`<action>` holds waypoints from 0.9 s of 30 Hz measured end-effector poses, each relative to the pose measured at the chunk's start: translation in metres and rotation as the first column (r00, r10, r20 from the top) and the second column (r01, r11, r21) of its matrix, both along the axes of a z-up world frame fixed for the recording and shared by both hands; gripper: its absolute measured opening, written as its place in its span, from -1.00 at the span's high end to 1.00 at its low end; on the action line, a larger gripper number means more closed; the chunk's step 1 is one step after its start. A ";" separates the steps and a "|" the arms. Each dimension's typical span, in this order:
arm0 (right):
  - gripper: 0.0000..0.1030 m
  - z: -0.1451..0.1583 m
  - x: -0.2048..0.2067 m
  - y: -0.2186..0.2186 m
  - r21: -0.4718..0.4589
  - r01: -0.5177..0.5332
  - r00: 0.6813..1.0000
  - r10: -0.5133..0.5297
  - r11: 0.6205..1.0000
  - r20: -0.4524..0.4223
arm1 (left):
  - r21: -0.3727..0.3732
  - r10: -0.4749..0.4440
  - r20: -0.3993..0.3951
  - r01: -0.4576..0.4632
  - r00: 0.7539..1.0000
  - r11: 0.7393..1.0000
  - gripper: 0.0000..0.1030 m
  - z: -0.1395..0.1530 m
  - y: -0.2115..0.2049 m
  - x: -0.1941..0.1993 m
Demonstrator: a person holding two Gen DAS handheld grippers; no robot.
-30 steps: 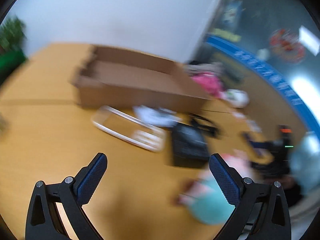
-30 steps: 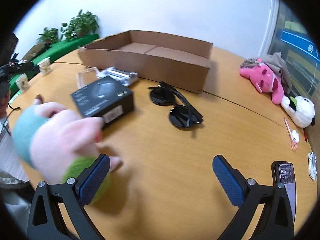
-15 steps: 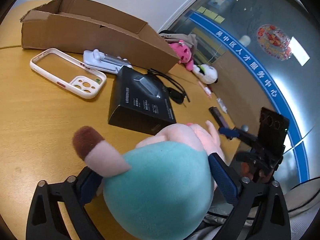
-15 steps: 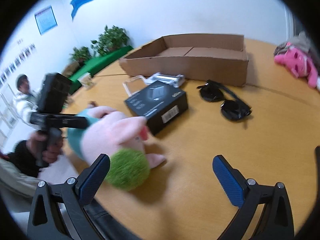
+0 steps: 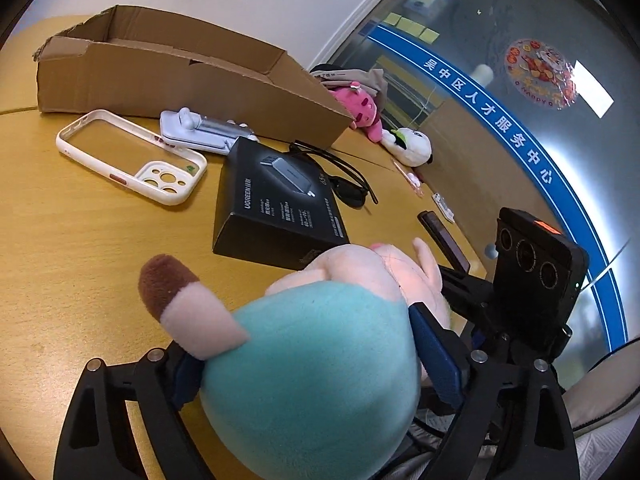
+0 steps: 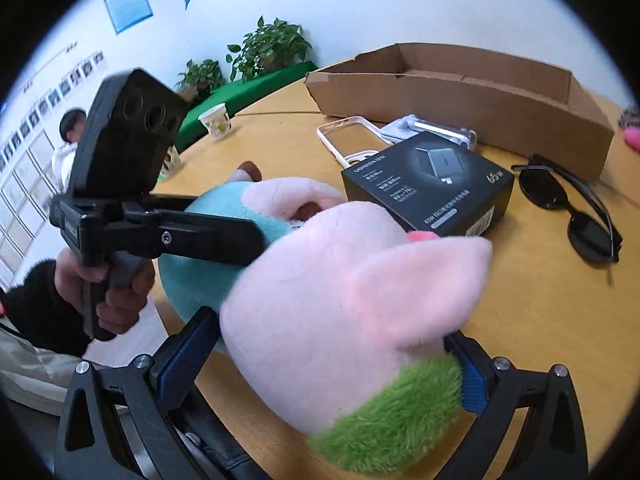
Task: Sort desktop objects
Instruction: 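Grasp the teal-and-pink plush pig with the left gripper, then carry the plush pig into the cardboard box and open the left gripper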
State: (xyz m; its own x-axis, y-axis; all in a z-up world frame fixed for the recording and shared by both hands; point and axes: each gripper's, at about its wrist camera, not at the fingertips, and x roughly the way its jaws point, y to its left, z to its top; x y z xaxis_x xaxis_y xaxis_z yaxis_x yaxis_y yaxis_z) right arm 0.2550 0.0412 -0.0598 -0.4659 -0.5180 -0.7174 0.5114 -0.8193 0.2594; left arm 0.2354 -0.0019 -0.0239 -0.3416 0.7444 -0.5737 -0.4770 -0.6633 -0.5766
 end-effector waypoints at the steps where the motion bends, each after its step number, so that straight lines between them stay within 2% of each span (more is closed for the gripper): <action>1: -0.92 0.000 0.000 0.001 -0.002 0.001 1.000 -0.001 1.000 0.002 | -0.001 -0.001 -0.002 0.001 1.000 1.000 -0.76 0.001 0.000 0.001; 9: -0.85 0.008 0.013 -0.002 0.032 0.015 1.000 -0.014 0.999 -0.025 | 0.001 -0.006 -0.025 0.006 1.000 1.000 -0.72 0.013 -0.002 0.013; 16: -0.84 0.038 0.026 -0.022 0.075 0.024 0.993 -0.014 0.997 -0.120 | 0.023 0.045 -0.102 -0.043 0.994 0.999 -0.72 0.043 -0.019 0.024; 23: -0.84 0.058 0.026 -0.040 0.102 0.010 0.985 0.007 0.995 -0.173 | 0.022 0.059 -0.165 -0.056 0.985 0.998 -0.69 0.070 -0.031 0.025; 27: -0.80 0.066 0.017 -0.040 0.122 -0.005 0.987 0.025 0.992 -0.158 | 0.014 0.053 -0.175 -0.051 0.983 0.999 -0.67 0.080 -0.028 0.017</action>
State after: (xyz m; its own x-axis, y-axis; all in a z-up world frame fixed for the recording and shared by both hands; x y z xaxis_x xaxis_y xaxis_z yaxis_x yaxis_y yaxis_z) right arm 0.2724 0.0014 0.0060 -0.5719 -0.4397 -0.6926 0.5505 -0.8316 0.0733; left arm 0.2519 -0.0299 0.0561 -0.4748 0.7279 -0.4946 -0.5364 -0.6849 -0.4931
